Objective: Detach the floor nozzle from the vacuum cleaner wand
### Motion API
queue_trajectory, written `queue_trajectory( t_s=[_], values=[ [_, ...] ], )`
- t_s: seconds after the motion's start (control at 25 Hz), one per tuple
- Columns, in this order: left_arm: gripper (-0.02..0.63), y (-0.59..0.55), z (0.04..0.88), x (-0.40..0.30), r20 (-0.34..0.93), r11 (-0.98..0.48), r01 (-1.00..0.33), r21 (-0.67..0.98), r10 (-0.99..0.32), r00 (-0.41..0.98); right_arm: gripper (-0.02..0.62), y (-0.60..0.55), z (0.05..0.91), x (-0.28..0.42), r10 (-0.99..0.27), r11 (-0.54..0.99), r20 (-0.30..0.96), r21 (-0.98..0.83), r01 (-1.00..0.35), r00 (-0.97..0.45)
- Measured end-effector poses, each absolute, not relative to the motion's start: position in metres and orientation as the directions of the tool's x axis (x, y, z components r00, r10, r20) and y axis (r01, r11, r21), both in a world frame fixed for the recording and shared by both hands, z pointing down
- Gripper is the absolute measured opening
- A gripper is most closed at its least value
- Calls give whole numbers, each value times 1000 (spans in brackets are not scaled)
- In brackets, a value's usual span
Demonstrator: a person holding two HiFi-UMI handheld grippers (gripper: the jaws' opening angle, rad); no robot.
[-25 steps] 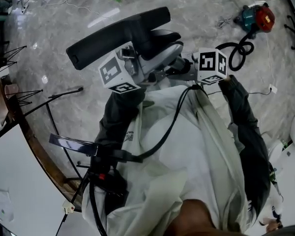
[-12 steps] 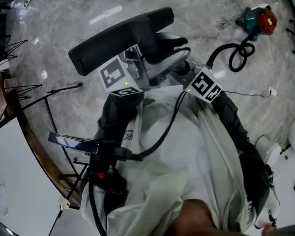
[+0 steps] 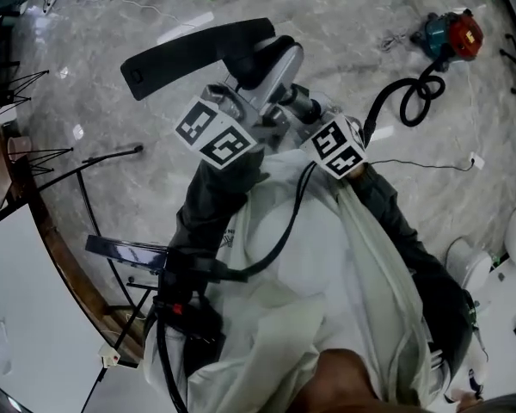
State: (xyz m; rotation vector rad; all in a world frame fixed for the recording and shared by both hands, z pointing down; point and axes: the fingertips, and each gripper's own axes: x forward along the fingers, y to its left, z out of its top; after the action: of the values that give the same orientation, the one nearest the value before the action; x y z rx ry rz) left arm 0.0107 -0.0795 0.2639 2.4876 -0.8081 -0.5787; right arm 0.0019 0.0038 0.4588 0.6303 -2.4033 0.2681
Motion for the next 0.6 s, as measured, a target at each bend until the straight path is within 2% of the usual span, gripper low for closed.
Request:
queue_trajectory(
  t_s=[0.08,0.2,0.32,0.4,0.44,0.52,0.6],
  values=[
    [69,-79,263,6,-233,-705,-465,536,-653,721,37,-3,459,5,-465,825,633,57,-562,-619],
    [72,-61,249,13,-314,-792,-397,464,-566,762,38,8,454,1,-366,896,605,23,-444,-707],
    [74,-22,229,30,-447,-921,-207,331,-346,825,38,44,442,3,-75,978,538,-123,-167,-839],
    [74,5,218,41,-526,-968,-36,250,-167,834,38,74,433,13,171,965,484,-256,48,-858],
    [74,11,217,44,-545,-972,3,236,-130,828,38,83,432,18,253,945,463,-307,114,-850],
    [73,3,223,45,-541,-961,-37,273,-185,820,38,86,435,24,276,930,466,-349,112,-840],
    [71,-12,233,43,-503,-931,-128,341,-296,812,37,73,443,23,148,953,518,-304,-19,-843]
  ],
)
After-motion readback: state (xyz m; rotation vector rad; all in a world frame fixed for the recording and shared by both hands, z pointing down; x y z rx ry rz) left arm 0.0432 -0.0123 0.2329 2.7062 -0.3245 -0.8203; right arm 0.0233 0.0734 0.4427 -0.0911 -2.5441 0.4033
